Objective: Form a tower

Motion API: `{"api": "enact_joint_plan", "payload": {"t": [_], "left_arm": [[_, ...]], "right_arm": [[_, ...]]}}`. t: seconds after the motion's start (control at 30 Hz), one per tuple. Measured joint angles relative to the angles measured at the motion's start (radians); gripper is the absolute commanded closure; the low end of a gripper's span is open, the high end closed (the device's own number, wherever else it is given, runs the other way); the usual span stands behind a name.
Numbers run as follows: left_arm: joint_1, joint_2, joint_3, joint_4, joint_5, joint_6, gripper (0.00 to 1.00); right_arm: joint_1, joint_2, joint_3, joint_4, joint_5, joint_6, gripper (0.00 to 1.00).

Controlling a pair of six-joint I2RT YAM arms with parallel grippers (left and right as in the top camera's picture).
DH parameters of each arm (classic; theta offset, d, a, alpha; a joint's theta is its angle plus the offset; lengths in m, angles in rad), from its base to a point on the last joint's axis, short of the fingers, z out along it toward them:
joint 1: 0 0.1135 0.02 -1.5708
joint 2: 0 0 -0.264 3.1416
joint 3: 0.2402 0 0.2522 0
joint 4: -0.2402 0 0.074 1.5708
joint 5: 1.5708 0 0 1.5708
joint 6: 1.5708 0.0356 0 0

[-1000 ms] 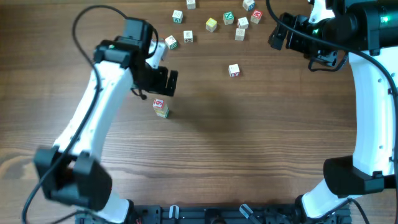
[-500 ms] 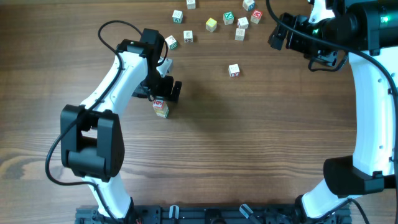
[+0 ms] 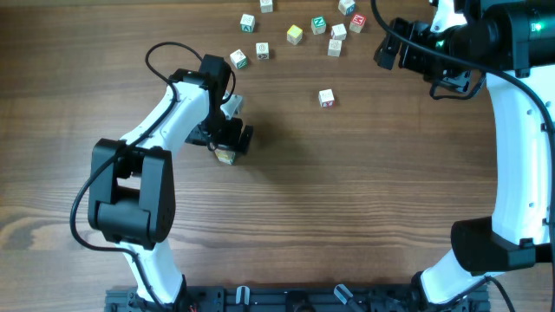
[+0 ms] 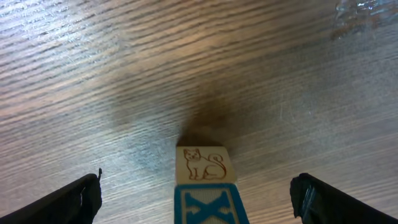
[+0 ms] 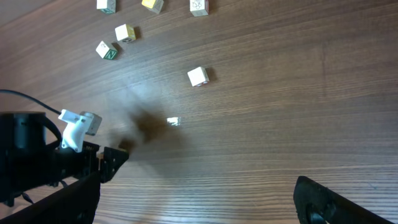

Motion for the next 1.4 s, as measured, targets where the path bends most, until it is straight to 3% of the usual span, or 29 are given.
{"api": "enact_joint_plan", "payload": {"t": [0.4,0.5,0.8,0.97,1.23,1.4], "left_arm": [[0.000,0.000,0.000,0.040,-0.060,0.060,0.00],[0.000,0.000,0.000,0.041,-0.063,0.070,0.14],[-0.038,0.000,0.000,0.037,-0.079,0.086,0.08],[-0.038,0.000,0.000,0.036,-0.085,0.090,0.21],[-0.038,0.000,-0.032,0.066,-0.088,0.089,0.16],[-0.038,0.000,-0.047,0.070,-0.089,0.089,0.22]], "right_arm": [[0.000,0.000,0.000,0.000,0.000,0.000,0.00],[0.000,0.000,0.000,0.000,0.000,0.000,0.00],[0.000,0.000,0.000,0.000,0.000,0.000,0.00],[0.000,0.000,0.000,0.000,0.000,0.000,0.00],[0.000,0.000,0.000,0.000,0.000,0.000,0.00],[0.000,0.000,0.000,0.000,0.000,0.000,0.01]]}}
